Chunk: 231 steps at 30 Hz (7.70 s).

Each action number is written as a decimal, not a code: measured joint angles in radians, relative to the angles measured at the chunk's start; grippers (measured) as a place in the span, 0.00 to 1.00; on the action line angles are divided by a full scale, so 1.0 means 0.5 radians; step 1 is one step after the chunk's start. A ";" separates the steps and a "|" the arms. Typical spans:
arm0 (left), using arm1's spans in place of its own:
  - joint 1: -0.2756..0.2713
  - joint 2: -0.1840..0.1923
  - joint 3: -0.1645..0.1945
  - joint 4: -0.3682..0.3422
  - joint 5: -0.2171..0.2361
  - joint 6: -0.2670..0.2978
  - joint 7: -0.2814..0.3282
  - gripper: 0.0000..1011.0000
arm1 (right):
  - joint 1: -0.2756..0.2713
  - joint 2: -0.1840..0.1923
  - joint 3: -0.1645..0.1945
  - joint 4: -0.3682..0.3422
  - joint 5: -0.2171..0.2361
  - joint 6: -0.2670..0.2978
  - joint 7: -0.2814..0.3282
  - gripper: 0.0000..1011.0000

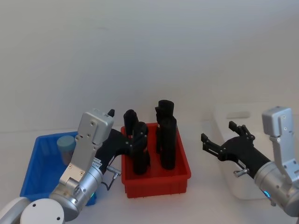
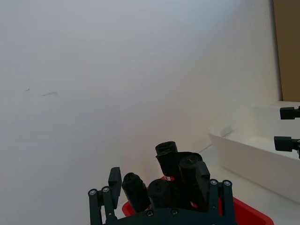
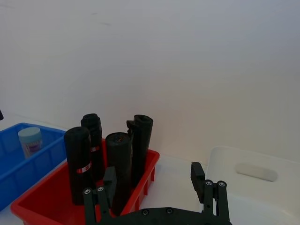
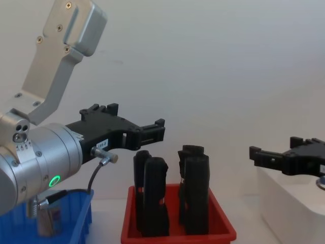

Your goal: Pick the cotton swabs from the blue box and place them into the white box.

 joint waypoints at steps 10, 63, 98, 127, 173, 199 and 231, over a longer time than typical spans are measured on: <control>0.000 0.000 0.000 0.000 0.000 0.000 0.000 0.99 | 0.198 -0.076 -0.016 0.295 -0.058 -0.030 0.162 0.99; 0.000 0.000 0.000 0.000 0.000 0.000 0.000 0.99 | 1.076 -0.401 -0.106 1.783 -0.142 -0.397 0.757 0.99; 0.000 0.000 0.000 0.000 0.000 0.000 0.000 0.99 | 1.431 -0.541 -0.158 2.390 -0.137 -0.623 0.797 0.52; 0.000 0.000 0.000 0.000 0.000 0.000 0.000 0.99 | 1.033 -0.409 -0.111 1.410 -0.067 -0.417 0.504 0.50; 0.000 0.000 0.000 0.000 0.000 0.000 0.000 0.99 | 0.373 -0.062 0.122 0.210 0.092 0.231 -0.509 0.49; 0.000 0.000 0.000 0.000 0.000 0.000 0.000 0.99 | 0.315 -0.014 0.173 0.351 0.144 0.184 -0.373 0.73; 0.000 0.000 0.000 0.000 0.000 0.000 0.000 0.99 | 0.304 -0.016 0.183 0.379 0.139 0.068 -0.309 0.99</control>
